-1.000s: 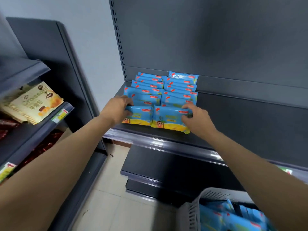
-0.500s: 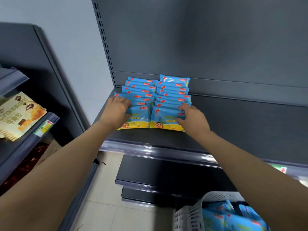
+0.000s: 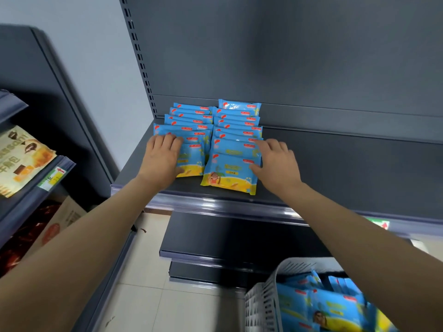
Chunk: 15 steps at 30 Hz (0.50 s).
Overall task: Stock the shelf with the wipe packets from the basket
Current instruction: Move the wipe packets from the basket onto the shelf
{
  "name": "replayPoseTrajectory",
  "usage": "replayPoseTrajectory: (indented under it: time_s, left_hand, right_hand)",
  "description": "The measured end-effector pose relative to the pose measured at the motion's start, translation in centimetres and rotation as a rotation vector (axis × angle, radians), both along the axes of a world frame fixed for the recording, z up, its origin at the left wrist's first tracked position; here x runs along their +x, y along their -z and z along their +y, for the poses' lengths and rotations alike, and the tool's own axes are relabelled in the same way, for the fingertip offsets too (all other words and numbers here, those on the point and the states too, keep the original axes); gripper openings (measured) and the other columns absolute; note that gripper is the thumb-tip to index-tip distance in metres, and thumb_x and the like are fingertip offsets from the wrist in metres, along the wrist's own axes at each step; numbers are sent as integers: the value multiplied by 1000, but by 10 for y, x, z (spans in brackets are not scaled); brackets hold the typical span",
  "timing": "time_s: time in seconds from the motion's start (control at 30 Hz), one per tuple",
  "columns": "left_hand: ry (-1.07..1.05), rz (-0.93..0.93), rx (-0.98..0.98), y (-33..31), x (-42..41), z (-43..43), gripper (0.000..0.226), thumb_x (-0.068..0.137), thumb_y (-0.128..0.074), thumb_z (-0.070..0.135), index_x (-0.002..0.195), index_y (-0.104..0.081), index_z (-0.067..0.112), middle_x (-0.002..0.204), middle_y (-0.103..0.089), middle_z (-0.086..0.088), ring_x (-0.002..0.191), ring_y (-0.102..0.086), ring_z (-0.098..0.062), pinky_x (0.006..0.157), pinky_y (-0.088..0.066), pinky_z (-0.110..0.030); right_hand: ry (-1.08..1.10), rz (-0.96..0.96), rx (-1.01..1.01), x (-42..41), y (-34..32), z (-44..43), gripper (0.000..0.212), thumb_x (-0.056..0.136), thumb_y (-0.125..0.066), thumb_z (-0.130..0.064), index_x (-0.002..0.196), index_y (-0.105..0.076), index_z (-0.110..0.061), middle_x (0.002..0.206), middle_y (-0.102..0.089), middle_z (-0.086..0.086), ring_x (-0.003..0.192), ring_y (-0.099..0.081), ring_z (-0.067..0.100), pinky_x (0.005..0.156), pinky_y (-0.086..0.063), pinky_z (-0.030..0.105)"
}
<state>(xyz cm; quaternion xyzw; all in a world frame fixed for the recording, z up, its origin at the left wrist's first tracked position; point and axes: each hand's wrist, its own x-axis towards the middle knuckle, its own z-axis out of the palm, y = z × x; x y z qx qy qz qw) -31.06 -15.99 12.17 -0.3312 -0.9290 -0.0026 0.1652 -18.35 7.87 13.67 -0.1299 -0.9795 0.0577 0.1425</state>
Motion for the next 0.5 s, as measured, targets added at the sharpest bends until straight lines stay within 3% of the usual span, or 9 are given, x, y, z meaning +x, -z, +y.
replayPoseTrajectory:
  time_s: [0.27,0.5]
  left_hand:
    - [182,98,252,-35,72,52,54,71,-76,17,116,-55,-2,109,-55,-21,102,-49,-41,95,-32,-46]
    - [334,134,274,-52,168,124,49,71,-74,17,114,-56,0,109,-57,-19,100,-52,-40,97,-24,-39]
  right_hand:
    - [-42,141,37,44,-25,20,47,89,-58,-30,130,-46,-10,129,-51,9,120,-43,28,96,-34,39]
    - [-44,214,79,127,-38,69,46,87,-59,-27,128,-49,-8,129,-52,13,119,-45,33,97,-32,42]
